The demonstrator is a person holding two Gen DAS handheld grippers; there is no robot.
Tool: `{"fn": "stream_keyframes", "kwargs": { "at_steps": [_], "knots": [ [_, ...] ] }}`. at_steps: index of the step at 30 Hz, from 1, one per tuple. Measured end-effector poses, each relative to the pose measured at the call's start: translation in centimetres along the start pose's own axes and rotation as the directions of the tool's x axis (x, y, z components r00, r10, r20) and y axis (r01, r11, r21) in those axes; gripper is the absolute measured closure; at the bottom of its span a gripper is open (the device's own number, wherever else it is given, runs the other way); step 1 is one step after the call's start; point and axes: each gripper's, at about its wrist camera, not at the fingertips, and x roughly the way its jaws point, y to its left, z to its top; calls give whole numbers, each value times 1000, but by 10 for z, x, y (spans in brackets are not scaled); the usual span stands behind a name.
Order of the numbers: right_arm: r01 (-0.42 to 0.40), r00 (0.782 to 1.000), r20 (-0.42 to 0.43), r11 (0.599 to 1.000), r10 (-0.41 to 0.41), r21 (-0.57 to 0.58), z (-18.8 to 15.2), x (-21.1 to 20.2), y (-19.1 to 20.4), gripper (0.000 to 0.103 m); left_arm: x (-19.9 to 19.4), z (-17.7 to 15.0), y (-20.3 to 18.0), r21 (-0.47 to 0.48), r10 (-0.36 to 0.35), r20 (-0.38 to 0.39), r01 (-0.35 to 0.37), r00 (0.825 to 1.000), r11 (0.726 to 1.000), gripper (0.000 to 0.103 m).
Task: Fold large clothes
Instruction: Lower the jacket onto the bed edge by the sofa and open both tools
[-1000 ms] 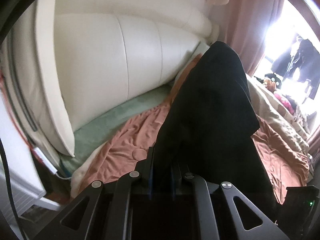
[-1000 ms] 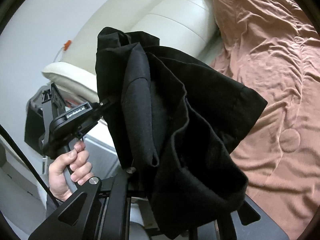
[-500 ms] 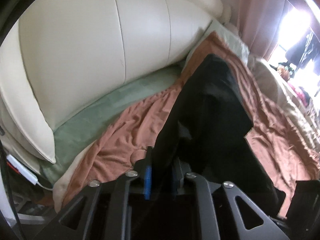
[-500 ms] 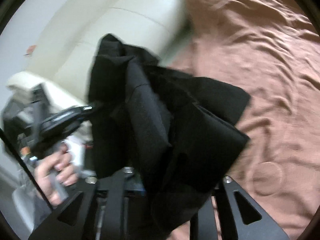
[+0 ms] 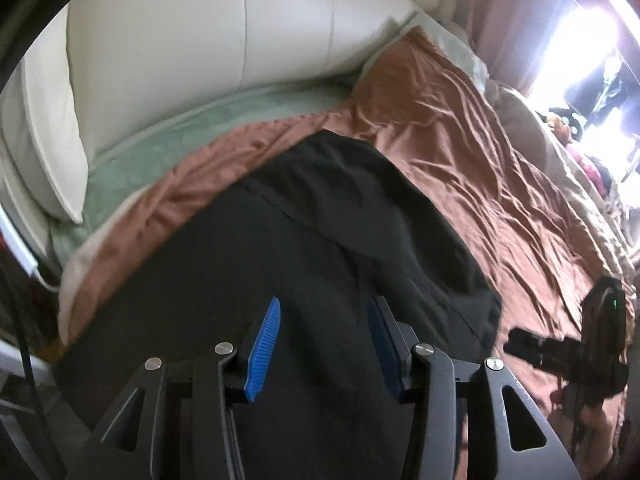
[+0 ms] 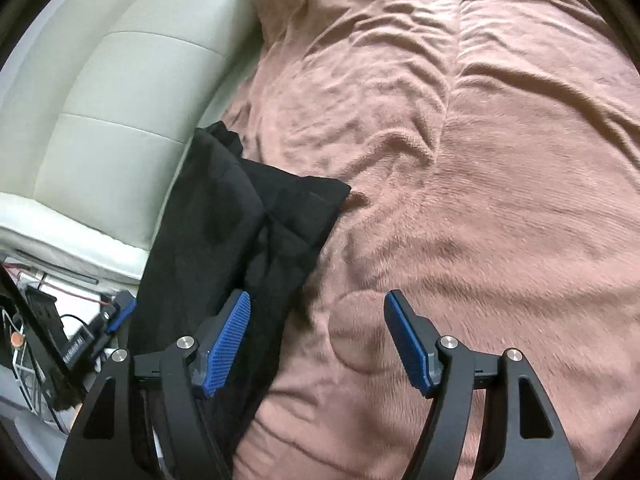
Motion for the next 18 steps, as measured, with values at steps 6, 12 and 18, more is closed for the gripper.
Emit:
{"fn": "stream_keyframes", "kwargs": {
  "at_steps": [6,12,18],
  "knots": [
    [-22,999,33,999,23,-40,-13,-29,22,35,-37,-28,-21,6,-12,30,12,999,1000,52],
    [14,997,78,993,-5,-114,-39,-75,43,29,-83,-60,-53,29,-28,58,26,998,999,42],
    [105,983,163,983,-80,-151,-70,-144,39,17,-119,-86,-82,38,-58,102,54,993,998,13]
  ]
}}
